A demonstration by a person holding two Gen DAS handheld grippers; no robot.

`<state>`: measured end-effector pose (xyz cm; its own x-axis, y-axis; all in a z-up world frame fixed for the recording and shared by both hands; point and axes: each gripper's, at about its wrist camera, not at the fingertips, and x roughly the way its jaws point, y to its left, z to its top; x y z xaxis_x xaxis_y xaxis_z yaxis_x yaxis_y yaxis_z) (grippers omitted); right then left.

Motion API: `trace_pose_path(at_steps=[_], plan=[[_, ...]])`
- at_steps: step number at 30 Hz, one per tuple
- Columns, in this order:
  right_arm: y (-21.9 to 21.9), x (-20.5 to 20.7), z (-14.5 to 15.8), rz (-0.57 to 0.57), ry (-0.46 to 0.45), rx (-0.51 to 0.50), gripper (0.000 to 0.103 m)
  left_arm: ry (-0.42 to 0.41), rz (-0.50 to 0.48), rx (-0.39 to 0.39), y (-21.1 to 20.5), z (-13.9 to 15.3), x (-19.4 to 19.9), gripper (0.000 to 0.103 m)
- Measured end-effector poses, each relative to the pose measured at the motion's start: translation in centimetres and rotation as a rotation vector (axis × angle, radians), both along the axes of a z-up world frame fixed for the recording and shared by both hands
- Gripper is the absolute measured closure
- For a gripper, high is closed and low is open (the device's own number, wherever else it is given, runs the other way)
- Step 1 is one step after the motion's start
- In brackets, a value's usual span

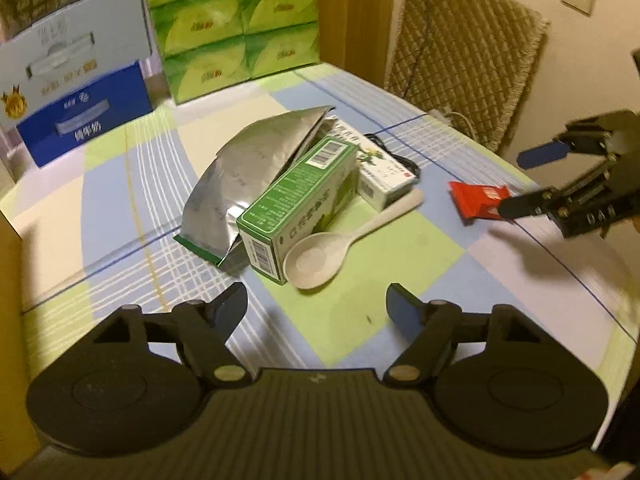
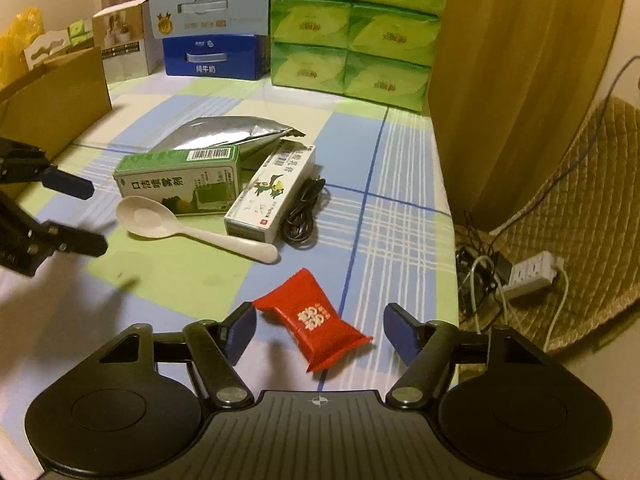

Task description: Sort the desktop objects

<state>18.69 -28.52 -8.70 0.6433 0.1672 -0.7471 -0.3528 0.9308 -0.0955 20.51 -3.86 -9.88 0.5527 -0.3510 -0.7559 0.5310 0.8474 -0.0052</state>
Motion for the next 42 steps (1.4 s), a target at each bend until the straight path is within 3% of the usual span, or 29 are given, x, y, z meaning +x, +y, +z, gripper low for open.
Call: trace_pose_path(at_steps=[9, 11, 15, 17, 20, 28, 32, 36, 42], plan=[[0.6, 1.3, -1.9, 0.009, 0.018, -0.009, 0.044, 0.046, 0.075, -0.079, 0.2, -1.2, 2.4, 0.061], [0.7, 1.6, -2.2, -0.001, 0.03, -0.003, 0.047, 0.059, 0.088, -0.093, 0.3, -1.5, 2.8, 0.064], [1.1, 1.5, -2.3, 0.002, 0.036, 0.012, 0.06, 0.084, 0.112, -0.112, 0.4, -2.1, 3.1, 0.079], [1.3, 1.5, -2.2, -0.002, 0.045, 0.023, 0.074, 0.099, 0.112, -0.124, 0.6, -2.4, 2.9, 0.089], [1.9, 1.0, -2.0, -0.014, 0.064, 0.03, 0.075, 0.112, 0.121, -0.138, 1.0, -2.5, 2.5, 0.097], [4.7, -1.6, -0.8, 0.001, 0.106, 0.136, 0.076, 0.164, 0.159, -0.196, 2.3, -2.2, -1.0, 0.099], [5.2, -1.8, -0.5, -0.036, 0.1, 0.179, 0.076, 0.102, 0.151, -0.124, 2.3, -1.4, -2.4, 0.098], [5.6, -1.6, -0.5, -0.054, 0.073, 0.154, 0.076, 0.069, 0.135, -0.12, 2.6, -0.7, -1.4, 0.078], [5.9, -1.0, -1.0, -0.055, 0.053, 0.13, 0.076, 0.117, 0.185, -0.187, 3.0, -1.3, 2.0, 0.079]])
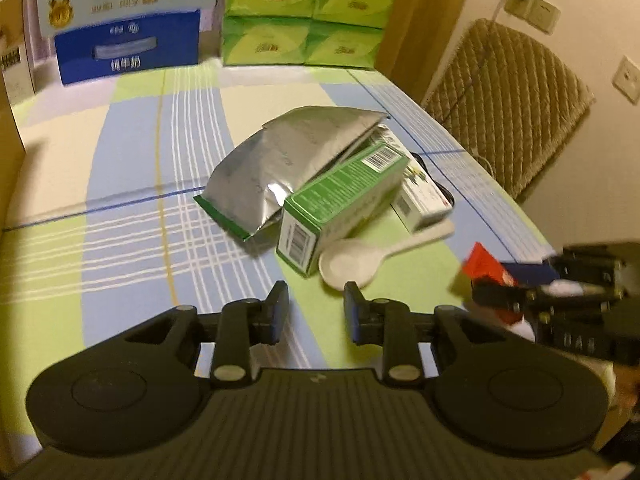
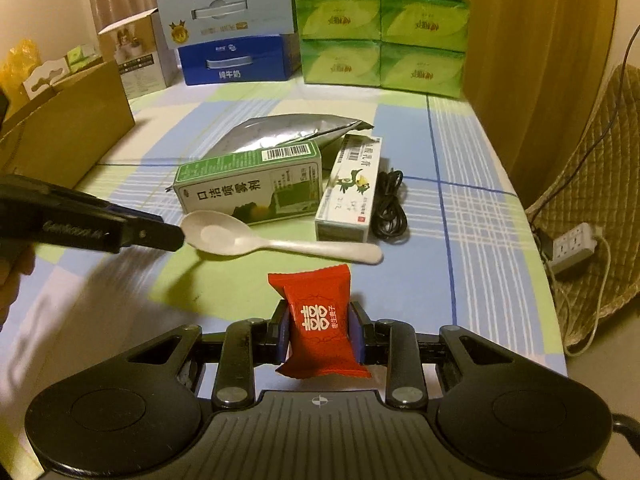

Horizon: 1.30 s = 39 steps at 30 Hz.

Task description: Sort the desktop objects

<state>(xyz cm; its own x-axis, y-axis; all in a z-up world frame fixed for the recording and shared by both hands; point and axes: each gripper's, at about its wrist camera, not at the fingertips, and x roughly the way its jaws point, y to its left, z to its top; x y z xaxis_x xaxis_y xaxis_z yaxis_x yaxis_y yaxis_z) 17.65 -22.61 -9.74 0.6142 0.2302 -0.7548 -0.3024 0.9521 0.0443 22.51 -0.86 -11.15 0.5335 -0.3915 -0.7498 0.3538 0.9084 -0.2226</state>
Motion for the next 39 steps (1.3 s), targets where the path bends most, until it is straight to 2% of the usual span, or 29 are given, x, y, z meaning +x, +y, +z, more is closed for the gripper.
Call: trace_pose_path(at_steps=[2, 6, 8, 10, 17, 20, 23, 27, 32, 33, 36, 39], plan=[[0.2, 0.2, -0.2, 0.003, 0.005, -0.004, 0.076, 0.026, 0.008, -0.022, -0.2, -0.5, 0.9, 0.08], [0.2, 0.4, -0.4, -0.001, 0.011, -0.001, 0.076, 0.055, 0.025, -0.067, -0.4, -1.4, 1.7, 0.091], [0.0, 0.4, -0.4, -0.012, 0.016, 0.01, 0.076, 0.064, 0.037, -0.081, -0.3, -1.6, 1.8, 0.1], [0.0, 0.4, -0.3, -0.018, 0.019, 0.021, 0.076, 0.071, 0.056, -0.097, 0.0, -1.7, 1.4, 0.101], [0.4, -0.4, 0.0, -0.003, 0.026, 0.049, 0.076, 0.118, 0.096, -0.142, 1.8, -1.2, -3.6, 0.102], [0.7, -0.9, 0.1, 0.001, 0.034, 0.067, 0.076, 0.147, 0.061, -0.146, 1.7, -0.9, -6.8, 0.102], [1.0, -1.8, 0.2, -0.013, 0.034, 0.078, 0.076, 0.112, 0.004, -0.07, 1.0, -0.1, -9.4, 0.097], [0.9, -3.1, 0.0, -0.061, 0.04, 0.104, 0.076, -0.078, -0.087, 0.142, -0.3, 1.3, -11.2, 0.08], [0.3, -4.5, -0.1, -0.145, 0.037, 0.124, 0.076, -0.265, -0.226, 0.269, -1.8, 0.9, -11.4, 0.067], [0.1, -4.7, -0.2, -0.168, 0.035, 0.125, 0.076, -0.278, -0.252, 0.276, -2.0, 0.7, -11.2, 0.066], [-0.3, -5.1, -0.3, -0.213, 0.038, 0.138, 0.076, -0.255, -0.293, 0.233, -1.9, -0.3, -10.3, 0.066], [-0.3, -5.2, -0.4, -0.218, 0.036, 0.139, 0.076, -0.259, -0.331, 0.245, -2.4, -1.0, -9.9, 0.065]])
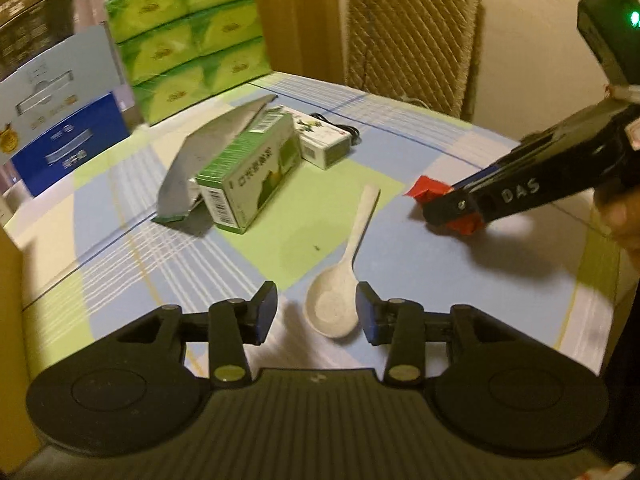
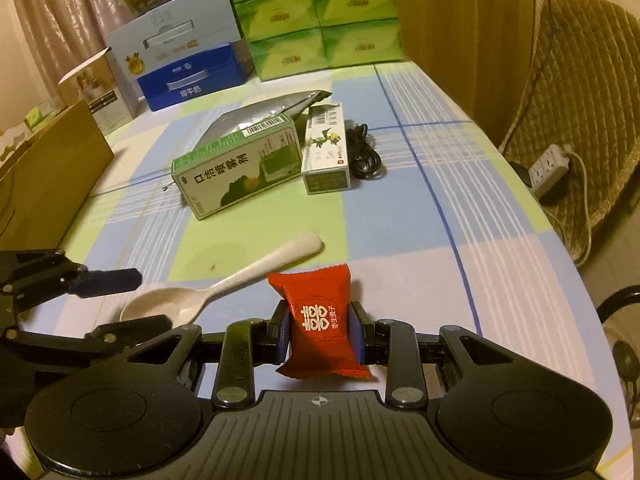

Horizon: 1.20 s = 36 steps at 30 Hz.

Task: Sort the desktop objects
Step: 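Grasp the white spoon with the left gripper while right holds the candy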

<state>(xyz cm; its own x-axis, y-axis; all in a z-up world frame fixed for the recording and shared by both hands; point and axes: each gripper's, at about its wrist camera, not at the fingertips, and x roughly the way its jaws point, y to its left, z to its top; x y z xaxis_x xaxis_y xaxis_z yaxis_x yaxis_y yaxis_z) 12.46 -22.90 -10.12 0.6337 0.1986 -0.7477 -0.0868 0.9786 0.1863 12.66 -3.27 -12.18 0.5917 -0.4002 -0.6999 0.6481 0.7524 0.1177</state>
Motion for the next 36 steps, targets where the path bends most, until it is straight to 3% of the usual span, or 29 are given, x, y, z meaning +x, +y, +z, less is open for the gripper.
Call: trace_pose_path(at_steps=[9, 14, 19, 24, 27, 30, 31, 33, 36], plan=[[0.3, 0.1, -0.2, 0.004, -0.002, 0.0, 0.076, -0.044, -0.108, 0.024, -0.5, -0.6, -0.1, 0.065], [0.6, -0.2, -0.3, 0.004, -0.008, -0.001, 0.076, -0.026, -0.112, 0.018, -0.4, -0.9, 0.3, 0.065], [1.1, -0.6, -0.3, -0.002, -0.016, 0.008, 0.076, -0.008, -0.134, 0.033, -0.8, -1.0, 0.2, 0.075], [1.3, -1.3, -0.2, -0.018, -0.022, 0.029, 0.076, 0.016, -0.071, 0.05, -0.6, -0.8, -0.9, 0.076], [1.2, -2.2, 0.0, -0.03, -0.025, 0.057, 0.076, 0.108, 0.032, -0.039, 0.5, -0.3, -1.5, 0.077], [1.5, -3.0, 0.0, -0.039, -0.028, 0.065, 0.076, 0.136, 0.089, -0.083, 1.0, 0.0, -2.4, 0.076], [1.6, -3.2, 0.0, -0.043, -0.029, 0.064, 0.076, 0.131, 0.091, -0.081, 1.0, 0.0, -2.8, 0.076], [1.6, -3.4, 0.0, -0.052, -0.031, 0.064, 0.076, 0.095, 0.083, -0.05, 0.9, -0.2, -3.6, 0.061], [1.6, -3.6, 0.1, -0.069, -0.04, 0.059, 0.076, 0.011, 0.042, 0.009, 0.6, -0.5, -4.6, 0.06]])
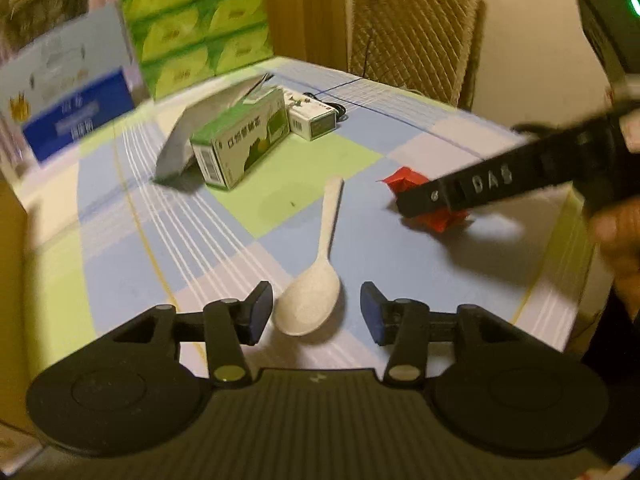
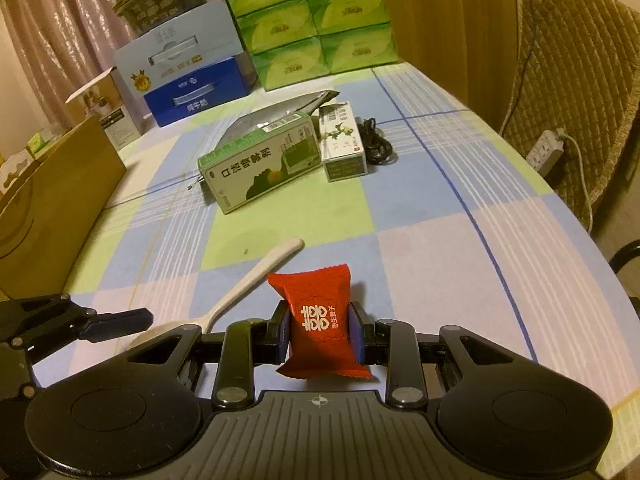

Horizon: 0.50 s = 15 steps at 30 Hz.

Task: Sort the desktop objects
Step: 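Grasp the white spoon with the left gripper while right holds the candy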

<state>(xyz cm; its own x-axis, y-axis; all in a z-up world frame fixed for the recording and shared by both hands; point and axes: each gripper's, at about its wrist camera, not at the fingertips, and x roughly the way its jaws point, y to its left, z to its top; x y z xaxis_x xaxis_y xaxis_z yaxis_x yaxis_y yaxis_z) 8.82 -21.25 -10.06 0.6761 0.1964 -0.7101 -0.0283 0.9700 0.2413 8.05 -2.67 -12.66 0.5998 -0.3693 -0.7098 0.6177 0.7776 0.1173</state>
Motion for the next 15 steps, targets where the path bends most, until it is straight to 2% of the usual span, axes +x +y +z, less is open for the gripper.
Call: trace_pose_path(at_steps=[15], plan=[[0.13, -0.26, -0.44, -0.009, -0.009, -0.02, 0.076, -0.017, -0.039, 0.004, -0.27, -0.47, 0.29, 0.065]])
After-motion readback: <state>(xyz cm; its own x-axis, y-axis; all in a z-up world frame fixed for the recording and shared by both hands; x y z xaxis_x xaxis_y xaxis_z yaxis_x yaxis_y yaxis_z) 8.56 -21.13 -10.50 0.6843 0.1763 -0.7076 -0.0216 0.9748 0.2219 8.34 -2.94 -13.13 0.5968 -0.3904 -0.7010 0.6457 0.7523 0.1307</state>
